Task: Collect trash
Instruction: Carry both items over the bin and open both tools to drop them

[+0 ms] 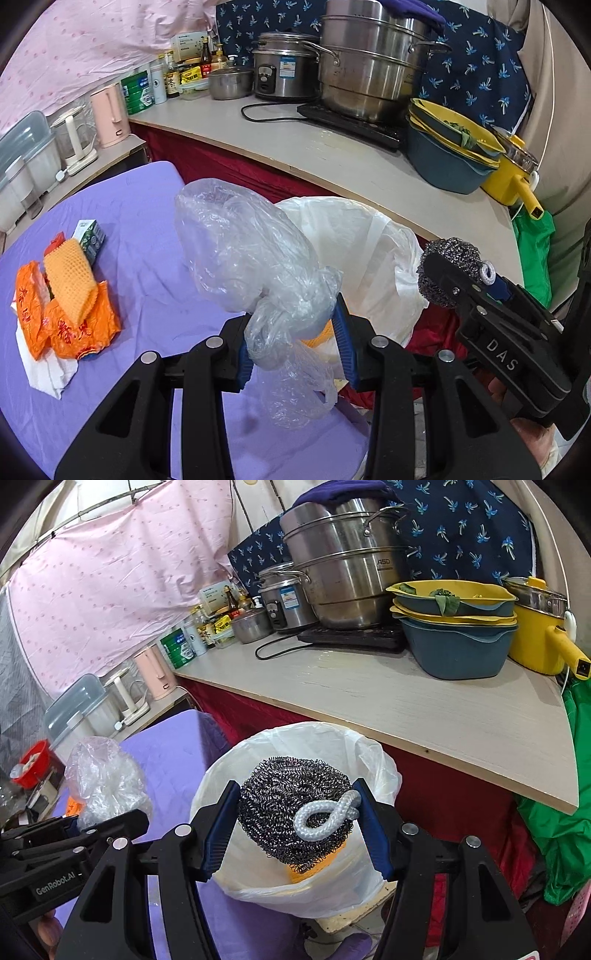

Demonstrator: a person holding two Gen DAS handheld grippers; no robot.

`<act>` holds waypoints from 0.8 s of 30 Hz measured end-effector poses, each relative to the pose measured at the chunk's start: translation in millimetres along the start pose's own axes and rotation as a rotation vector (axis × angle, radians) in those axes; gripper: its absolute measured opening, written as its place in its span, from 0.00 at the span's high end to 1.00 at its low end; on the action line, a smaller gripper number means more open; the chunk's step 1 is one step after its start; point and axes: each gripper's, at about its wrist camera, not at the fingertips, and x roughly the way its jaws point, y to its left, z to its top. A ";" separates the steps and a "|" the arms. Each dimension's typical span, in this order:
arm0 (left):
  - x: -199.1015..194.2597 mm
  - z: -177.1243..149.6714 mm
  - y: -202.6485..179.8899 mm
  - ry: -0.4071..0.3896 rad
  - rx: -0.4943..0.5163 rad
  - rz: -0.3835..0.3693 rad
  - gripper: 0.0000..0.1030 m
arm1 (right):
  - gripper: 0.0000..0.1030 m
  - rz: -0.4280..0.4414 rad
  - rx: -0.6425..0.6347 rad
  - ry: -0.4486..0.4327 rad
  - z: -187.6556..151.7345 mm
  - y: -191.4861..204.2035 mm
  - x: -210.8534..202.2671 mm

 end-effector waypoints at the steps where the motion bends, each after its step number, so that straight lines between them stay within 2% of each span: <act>1: 3.6 1.1 -1.8 0.005 0.004 0.001 0.65 | 0.42 -0.001 0.001 -0.001 0.8 -0.9 1.2; 11: 36.2 15.1 -16.4 0.034 0.023 0.016 0.65 | 0.42 -0.022 0.000 0.002 10.1 -5.4 21.7; 24: 53.2 22.1 -20.4 0.047 0.040 0.024 0.63 | 0.40 -0.024 0.028 0.016 14.2 -9.4 33.9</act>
